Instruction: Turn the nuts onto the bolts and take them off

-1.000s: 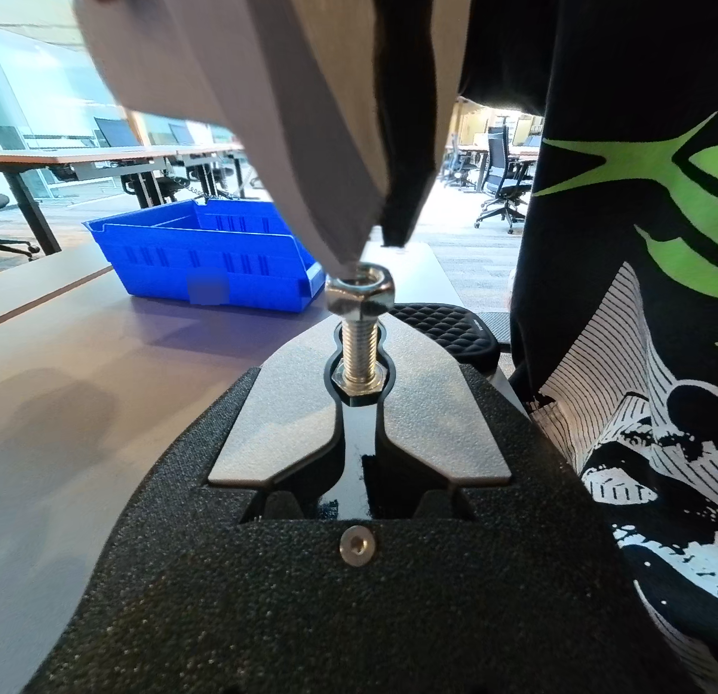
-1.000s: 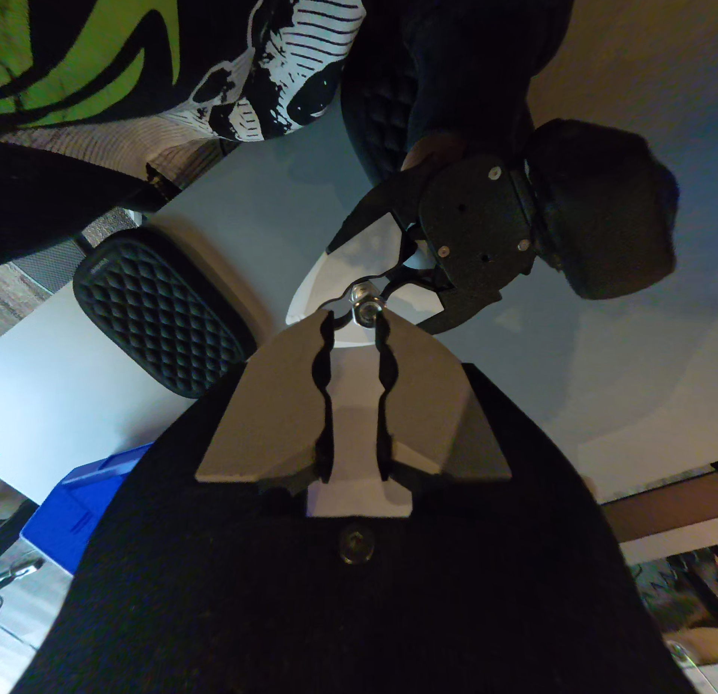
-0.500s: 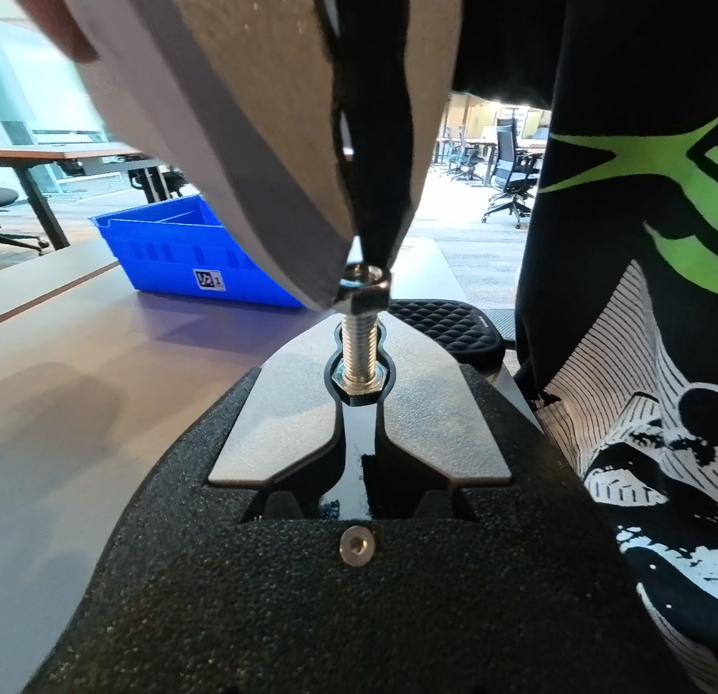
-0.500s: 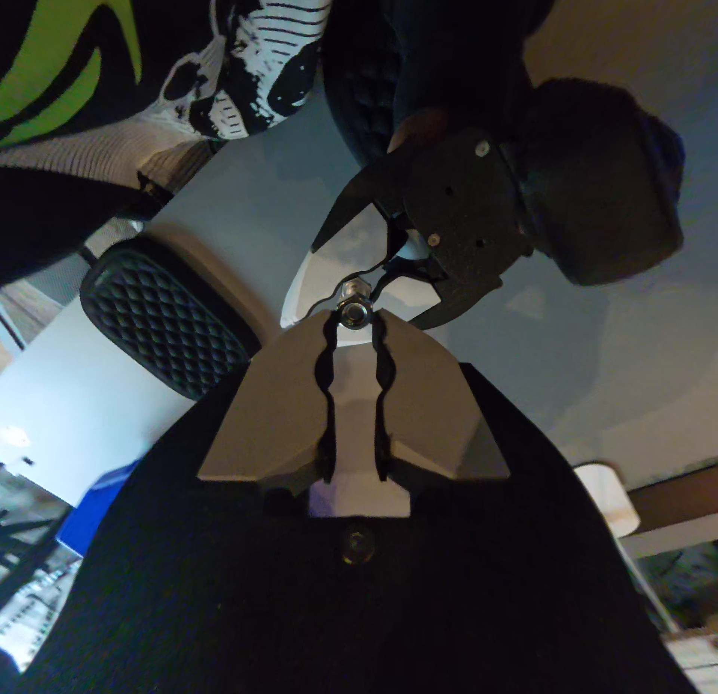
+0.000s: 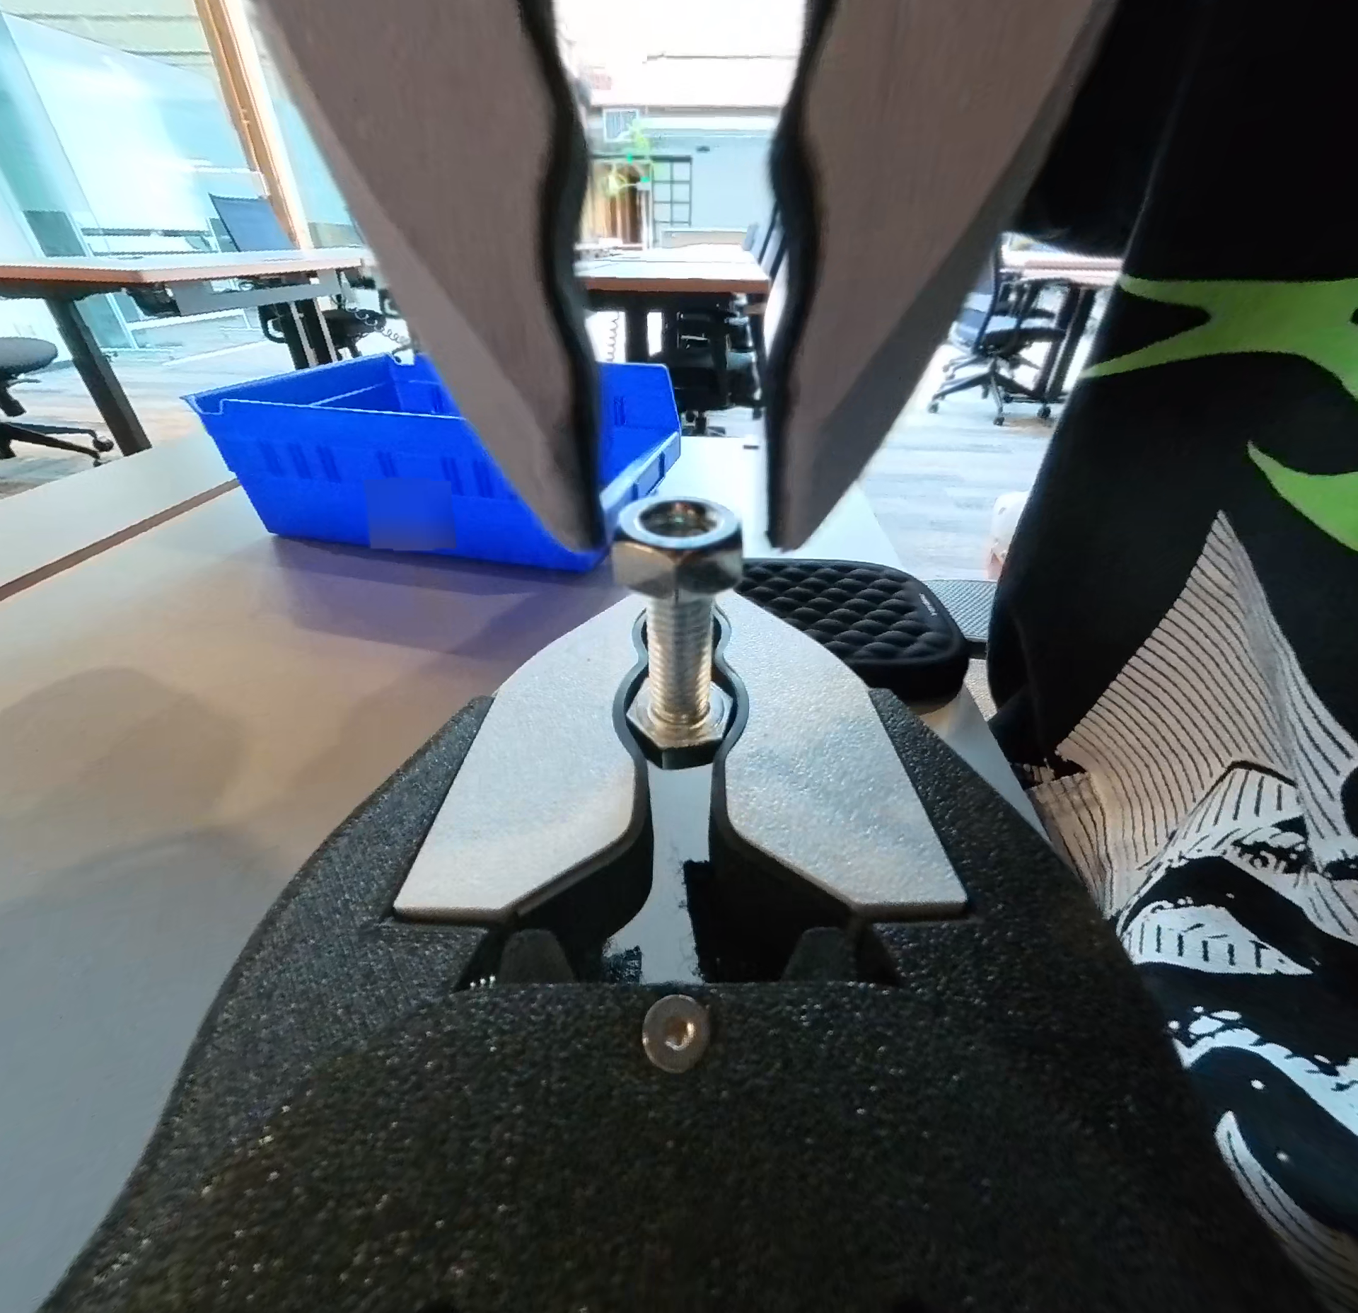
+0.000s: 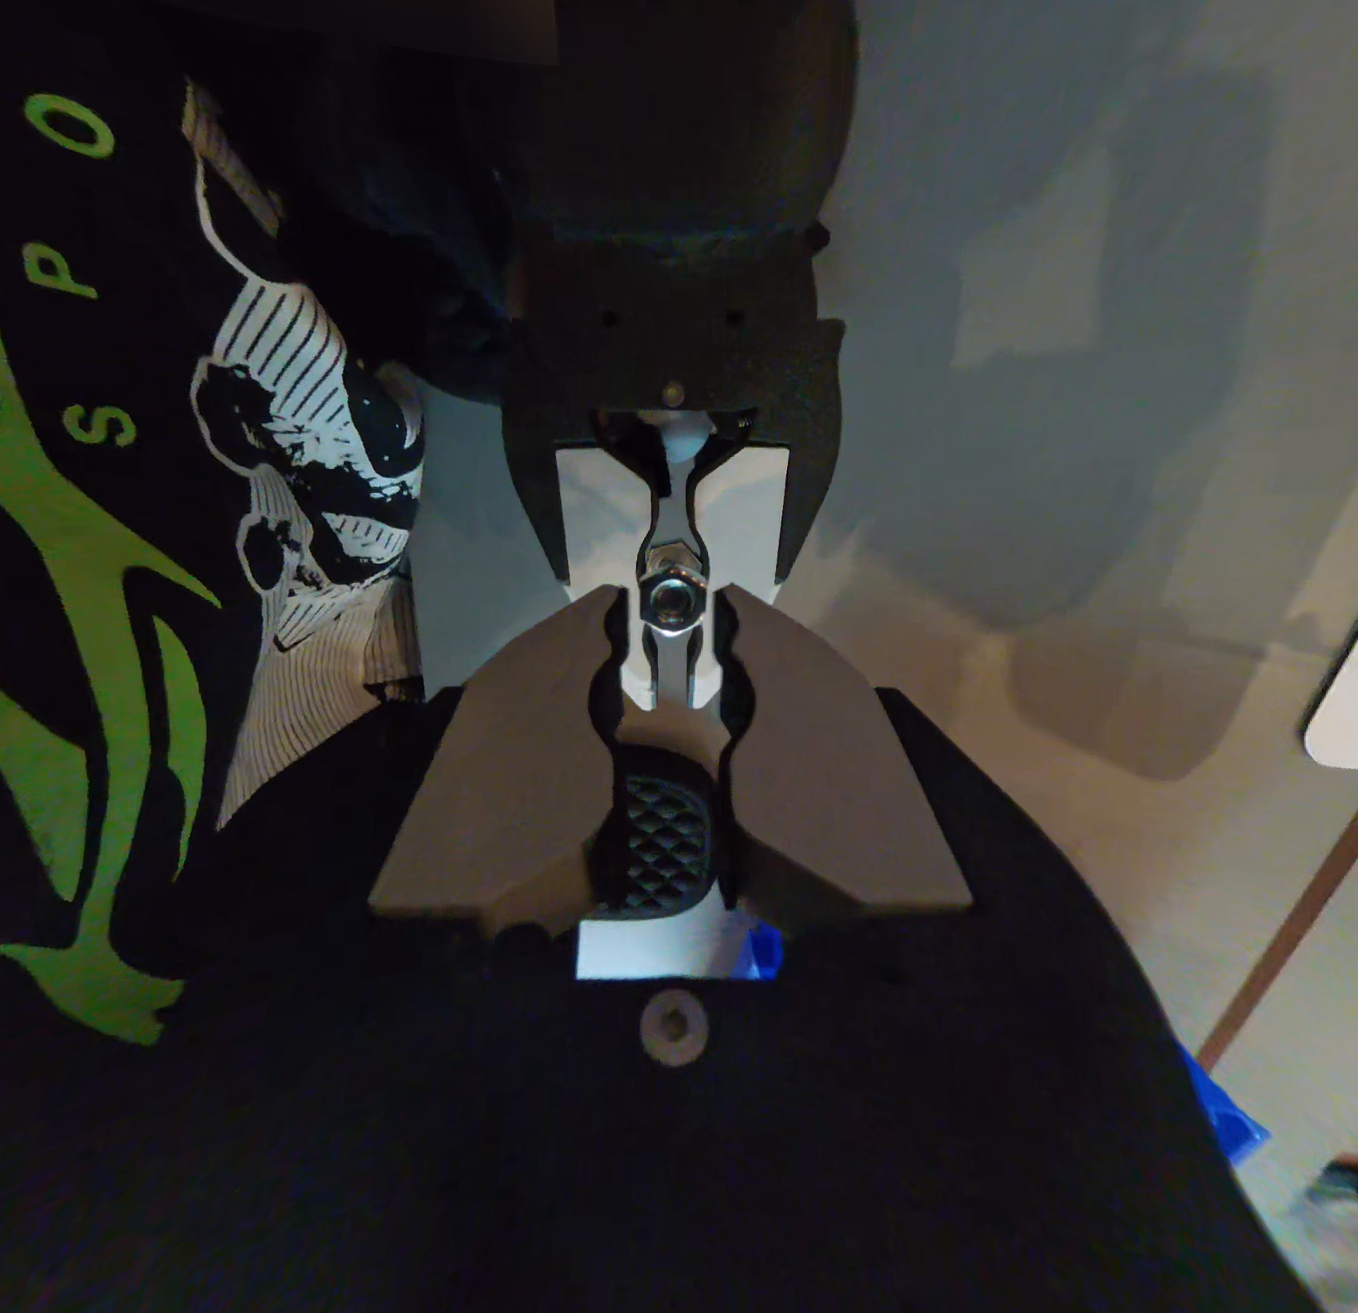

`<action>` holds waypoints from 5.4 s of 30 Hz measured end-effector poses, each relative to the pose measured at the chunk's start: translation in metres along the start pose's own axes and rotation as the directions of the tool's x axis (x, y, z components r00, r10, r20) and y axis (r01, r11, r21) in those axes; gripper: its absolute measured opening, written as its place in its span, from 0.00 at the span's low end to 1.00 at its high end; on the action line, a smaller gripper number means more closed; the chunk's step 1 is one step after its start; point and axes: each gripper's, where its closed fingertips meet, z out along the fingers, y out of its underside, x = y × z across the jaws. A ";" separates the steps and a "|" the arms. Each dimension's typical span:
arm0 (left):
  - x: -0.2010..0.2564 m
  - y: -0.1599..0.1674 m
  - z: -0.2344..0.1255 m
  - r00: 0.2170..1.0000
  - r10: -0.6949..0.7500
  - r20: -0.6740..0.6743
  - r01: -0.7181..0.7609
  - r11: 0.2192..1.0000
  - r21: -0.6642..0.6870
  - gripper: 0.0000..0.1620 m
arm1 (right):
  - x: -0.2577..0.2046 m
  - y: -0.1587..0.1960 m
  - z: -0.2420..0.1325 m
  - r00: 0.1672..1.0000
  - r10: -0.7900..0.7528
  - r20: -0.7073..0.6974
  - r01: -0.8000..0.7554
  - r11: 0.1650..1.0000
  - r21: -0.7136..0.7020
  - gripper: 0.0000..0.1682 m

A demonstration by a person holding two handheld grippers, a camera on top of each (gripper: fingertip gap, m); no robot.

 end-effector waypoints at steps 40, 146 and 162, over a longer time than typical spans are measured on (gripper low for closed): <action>0.003 0.000 0.000 1.000 0.002 -0.019 -0.002 1.000 -0.001 0.07 | 0.000 0.004 0.005 0.993 -0.109 -0.044 0.106 0.992 -0.066 0.11; 0.006 -0.004 -0.001 0.999 -0.005 -0.043 0.006 1.000 0.025 0.07 | -0.002 -0.004 -0.007 0.536 -0.821 0.195 0.831 0.554 0.049 0.16; 0.004 -0.002 0.000 1.000 -0.004 -0.023 0.005 1.000 0.017 0.07 | 0.002 0.002 -0.003 0.869 -0.491 0.066 0.495 0.867 -0.063 0.10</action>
